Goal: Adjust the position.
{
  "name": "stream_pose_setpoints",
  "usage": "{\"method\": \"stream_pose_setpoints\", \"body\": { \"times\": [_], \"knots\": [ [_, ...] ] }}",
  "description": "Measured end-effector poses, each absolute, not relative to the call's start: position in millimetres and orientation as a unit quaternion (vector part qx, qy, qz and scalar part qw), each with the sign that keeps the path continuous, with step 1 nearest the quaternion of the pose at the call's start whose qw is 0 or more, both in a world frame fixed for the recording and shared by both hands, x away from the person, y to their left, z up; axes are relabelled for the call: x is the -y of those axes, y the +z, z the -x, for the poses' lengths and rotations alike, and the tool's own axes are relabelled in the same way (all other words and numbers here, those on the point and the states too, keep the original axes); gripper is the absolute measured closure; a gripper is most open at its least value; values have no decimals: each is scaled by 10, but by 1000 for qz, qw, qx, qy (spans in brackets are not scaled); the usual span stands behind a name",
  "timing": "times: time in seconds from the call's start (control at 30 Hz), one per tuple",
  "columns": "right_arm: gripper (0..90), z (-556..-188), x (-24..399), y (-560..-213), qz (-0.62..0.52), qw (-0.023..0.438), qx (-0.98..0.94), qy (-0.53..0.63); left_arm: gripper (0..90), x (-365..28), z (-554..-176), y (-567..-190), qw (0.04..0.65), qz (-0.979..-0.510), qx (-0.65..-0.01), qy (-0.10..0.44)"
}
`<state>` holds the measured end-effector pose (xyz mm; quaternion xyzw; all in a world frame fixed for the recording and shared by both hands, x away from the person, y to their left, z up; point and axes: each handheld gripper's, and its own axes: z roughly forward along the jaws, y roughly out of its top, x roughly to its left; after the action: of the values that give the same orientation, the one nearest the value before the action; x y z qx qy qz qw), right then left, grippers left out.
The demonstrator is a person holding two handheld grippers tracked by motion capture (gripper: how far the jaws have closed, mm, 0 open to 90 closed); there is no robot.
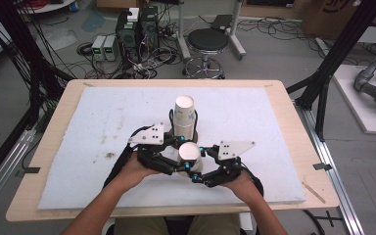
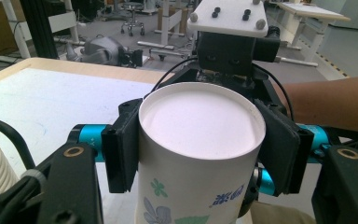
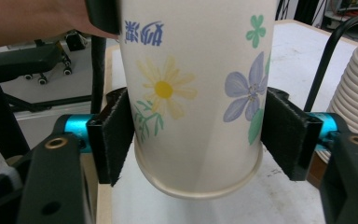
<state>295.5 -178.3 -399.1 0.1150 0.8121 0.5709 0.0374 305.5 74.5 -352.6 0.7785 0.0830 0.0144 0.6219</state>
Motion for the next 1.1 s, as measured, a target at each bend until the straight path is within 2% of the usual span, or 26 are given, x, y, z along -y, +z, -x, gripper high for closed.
{"method": "stream_pose_setpoints", "body": {
  "times": [0.37, 0.47, 0.5, 1.1],
  "knots": [
    [351, -2955, 1772, -3985, -108, 42, -821, 558, 349, -731, -3047, -3562, 617, -782, -86, 22],
    [351, -2955, 1768, -3990, -107, 37, -825, 554, 163, -716, -3058, -3577, 611, -783, -111, 22],
    [351, -2957, 1770, -3991, -108, 37, -826, 552, 153, -721, -3060, -3577, 611, -783, -112, 21],
    [344, -3034, 1745, -3866, -94, 51, -874, 475, 153, -855, -3061, -3447, 568, -816, -101, 25]
  ]
}}
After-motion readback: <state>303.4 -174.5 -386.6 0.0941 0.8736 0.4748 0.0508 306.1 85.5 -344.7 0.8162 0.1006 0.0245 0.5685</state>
